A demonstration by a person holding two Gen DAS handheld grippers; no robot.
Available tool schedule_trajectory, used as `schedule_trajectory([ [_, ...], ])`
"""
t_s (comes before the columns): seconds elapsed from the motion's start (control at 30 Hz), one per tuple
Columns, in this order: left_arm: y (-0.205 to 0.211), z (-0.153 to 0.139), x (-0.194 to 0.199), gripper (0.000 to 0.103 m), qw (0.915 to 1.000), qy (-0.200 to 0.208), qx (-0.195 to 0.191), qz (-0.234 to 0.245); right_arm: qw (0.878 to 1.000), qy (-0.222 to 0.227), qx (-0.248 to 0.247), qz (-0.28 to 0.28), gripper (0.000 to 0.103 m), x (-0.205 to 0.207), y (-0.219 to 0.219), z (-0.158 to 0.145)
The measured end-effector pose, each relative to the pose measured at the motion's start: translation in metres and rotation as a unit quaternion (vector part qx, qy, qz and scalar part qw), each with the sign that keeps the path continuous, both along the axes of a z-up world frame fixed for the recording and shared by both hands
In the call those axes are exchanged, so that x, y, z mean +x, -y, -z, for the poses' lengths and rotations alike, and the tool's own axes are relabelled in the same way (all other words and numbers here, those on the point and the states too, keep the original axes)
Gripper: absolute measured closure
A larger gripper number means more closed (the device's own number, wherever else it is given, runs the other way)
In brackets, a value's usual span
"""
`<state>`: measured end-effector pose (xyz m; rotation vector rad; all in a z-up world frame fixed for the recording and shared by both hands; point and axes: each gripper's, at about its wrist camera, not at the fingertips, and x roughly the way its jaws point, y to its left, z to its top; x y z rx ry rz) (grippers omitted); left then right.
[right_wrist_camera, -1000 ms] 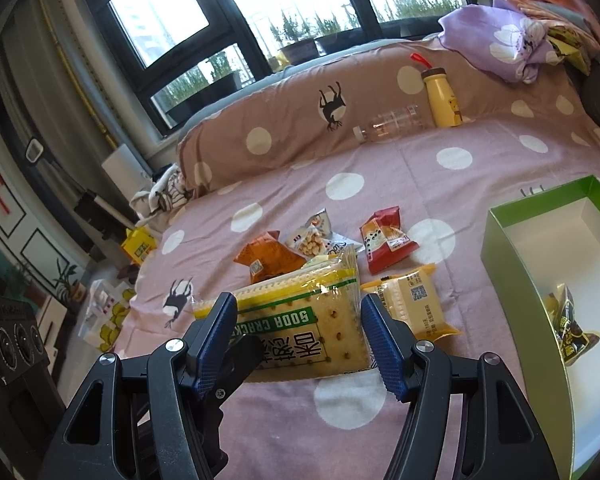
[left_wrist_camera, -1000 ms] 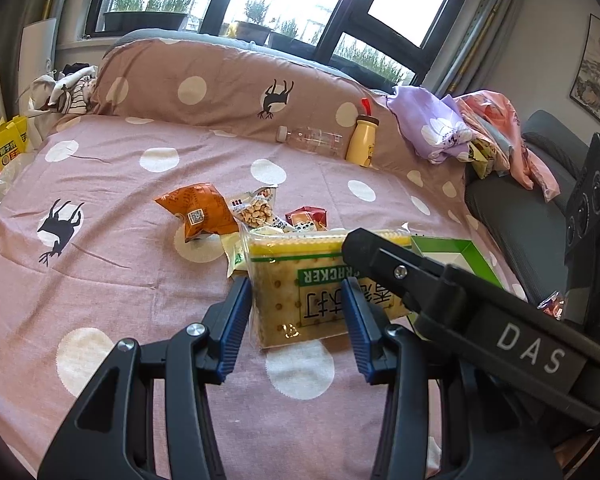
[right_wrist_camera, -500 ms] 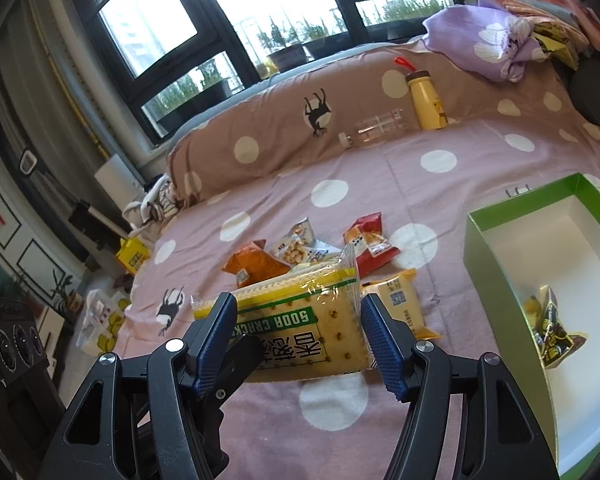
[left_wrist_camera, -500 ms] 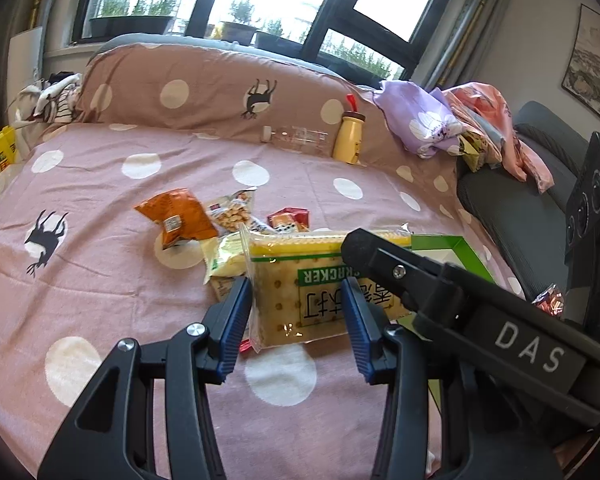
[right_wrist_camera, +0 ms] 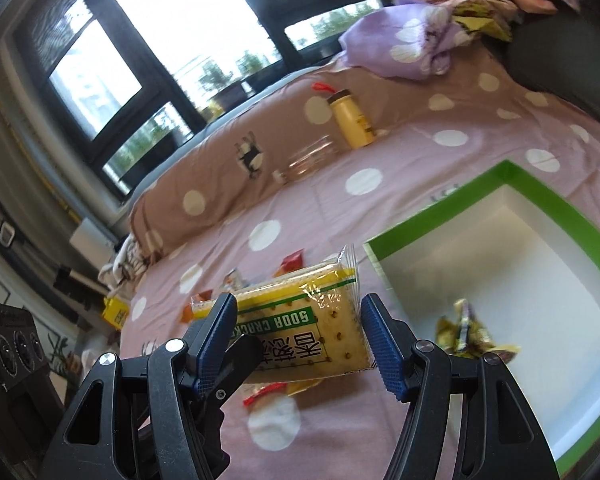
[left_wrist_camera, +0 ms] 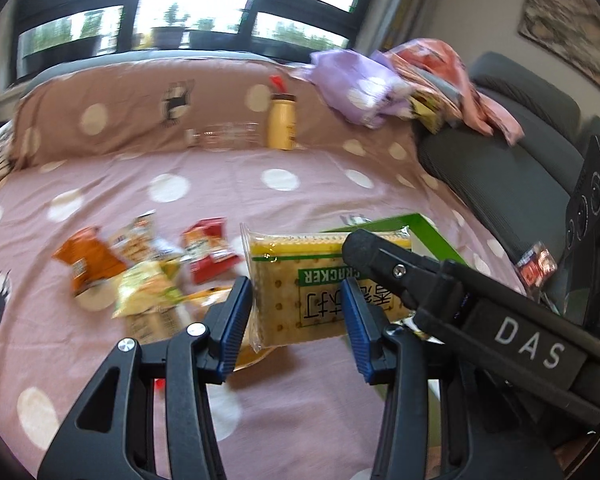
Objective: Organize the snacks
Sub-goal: 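Lift the cracker pack into the green box and release it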
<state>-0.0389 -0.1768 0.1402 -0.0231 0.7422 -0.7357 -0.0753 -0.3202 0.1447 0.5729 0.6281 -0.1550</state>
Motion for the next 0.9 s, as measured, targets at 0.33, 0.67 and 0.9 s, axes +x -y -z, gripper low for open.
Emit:
schedule_trajectory([
  [0.33,0.073,0.0,-0.009,0.059,0.9952,0.013,0.043,0.087,0.996,-0.003,0.039,0.086,0.036,-0.031,0.062,0.011],
  [0.67,0.126,0.012,-0.02,0.061,0.9852,0.006,0.076,0.153,0.985,-0.023,0.072,0.157,0.036,-0.056,0.105,0.028],
  [0.9,0.154,0.024,-0.023,0.061,0.9764,-0.006,0.099,0.192,0.975,-0.041,0.101,0.194,0.036,-0.067,0.129,0.043],
])
